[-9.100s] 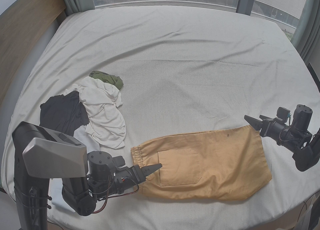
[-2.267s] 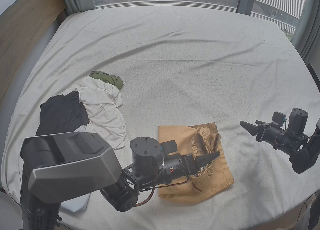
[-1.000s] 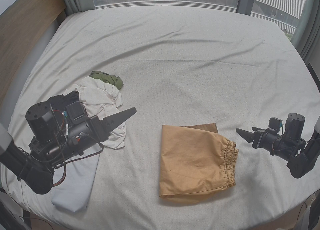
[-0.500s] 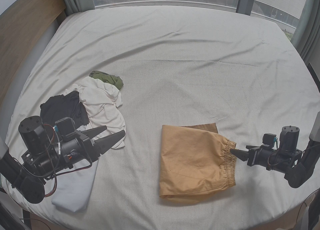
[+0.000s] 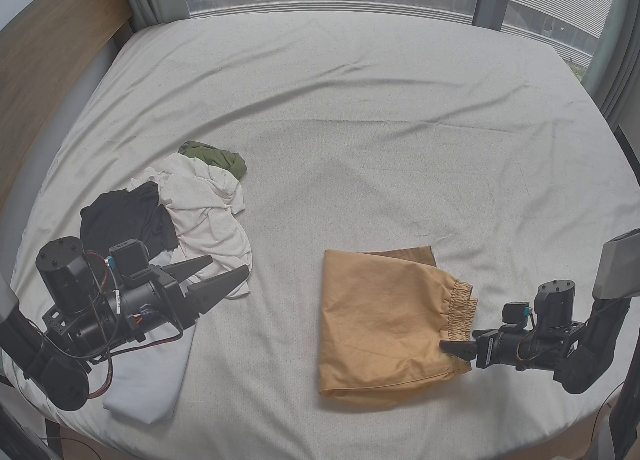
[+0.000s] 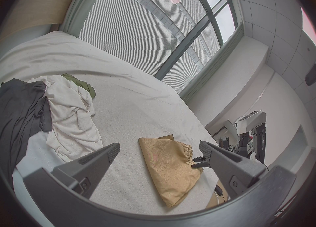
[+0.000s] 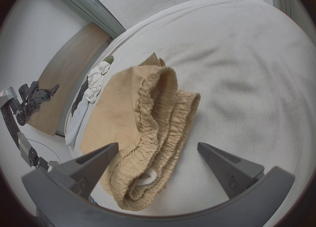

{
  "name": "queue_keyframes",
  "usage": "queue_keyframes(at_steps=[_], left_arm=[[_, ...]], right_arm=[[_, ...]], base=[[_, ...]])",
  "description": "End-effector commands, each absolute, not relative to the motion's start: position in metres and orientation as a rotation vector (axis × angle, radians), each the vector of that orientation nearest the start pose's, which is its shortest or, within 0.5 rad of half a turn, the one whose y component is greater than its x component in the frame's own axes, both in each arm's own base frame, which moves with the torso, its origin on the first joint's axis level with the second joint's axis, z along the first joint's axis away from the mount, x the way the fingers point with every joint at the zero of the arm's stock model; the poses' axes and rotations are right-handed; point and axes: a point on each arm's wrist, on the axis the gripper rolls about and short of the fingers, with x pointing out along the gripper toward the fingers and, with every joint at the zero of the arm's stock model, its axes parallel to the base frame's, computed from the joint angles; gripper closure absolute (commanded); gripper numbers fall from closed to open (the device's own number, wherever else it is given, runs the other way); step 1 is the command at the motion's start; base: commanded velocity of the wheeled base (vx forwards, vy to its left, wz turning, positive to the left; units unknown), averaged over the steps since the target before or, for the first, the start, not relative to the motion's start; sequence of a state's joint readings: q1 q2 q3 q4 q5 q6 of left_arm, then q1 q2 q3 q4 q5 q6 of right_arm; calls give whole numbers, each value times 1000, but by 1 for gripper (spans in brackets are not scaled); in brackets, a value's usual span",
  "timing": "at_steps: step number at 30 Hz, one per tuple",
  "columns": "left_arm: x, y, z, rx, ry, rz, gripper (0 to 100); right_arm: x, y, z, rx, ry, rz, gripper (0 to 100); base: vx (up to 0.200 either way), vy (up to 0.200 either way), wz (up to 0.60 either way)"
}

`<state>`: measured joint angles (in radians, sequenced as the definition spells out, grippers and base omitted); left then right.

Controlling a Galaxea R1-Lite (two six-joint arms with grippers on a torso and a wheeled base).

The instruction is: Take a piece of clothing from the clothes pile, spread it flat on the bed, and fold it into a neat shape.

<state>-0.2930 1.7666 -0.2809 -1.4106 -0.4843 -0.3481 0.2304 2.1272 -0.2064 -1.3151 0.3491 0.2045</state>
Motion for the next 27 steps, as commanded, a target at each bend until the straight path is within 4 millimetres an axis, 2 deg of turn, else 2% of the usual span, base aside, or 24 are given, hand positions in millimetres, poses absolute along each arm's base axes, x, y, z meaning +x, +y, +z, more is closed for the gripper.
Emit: queue_keyframes(at_steps=[1, 14, 23, 24, 27], left_arm=[[235, -82, 118, -338, 216, -755, 0], [235, -82, 119, -337, 202, -756, 0], [236, -80, 121, -336, 187, -753, 0], [236, -80, 121, -337, 184, -752, 0], [236, -80, 121, -336, 183, -752, 0]], right_arm=[[240, 69, -6, 226, 726, 509, 0], [232, 92, -20, 308, 810, 589, 0], [234, 96, -24, 331, 790, 611, 0], [234, 96, -26, 331, 787, 611, 100], [233, 97, -25, 333, 779, 613, 100]], base=[[0, 0, 0], [0, 0, 0], [0, 0, 0], [0, 0, 0], [0, 0, 0]])
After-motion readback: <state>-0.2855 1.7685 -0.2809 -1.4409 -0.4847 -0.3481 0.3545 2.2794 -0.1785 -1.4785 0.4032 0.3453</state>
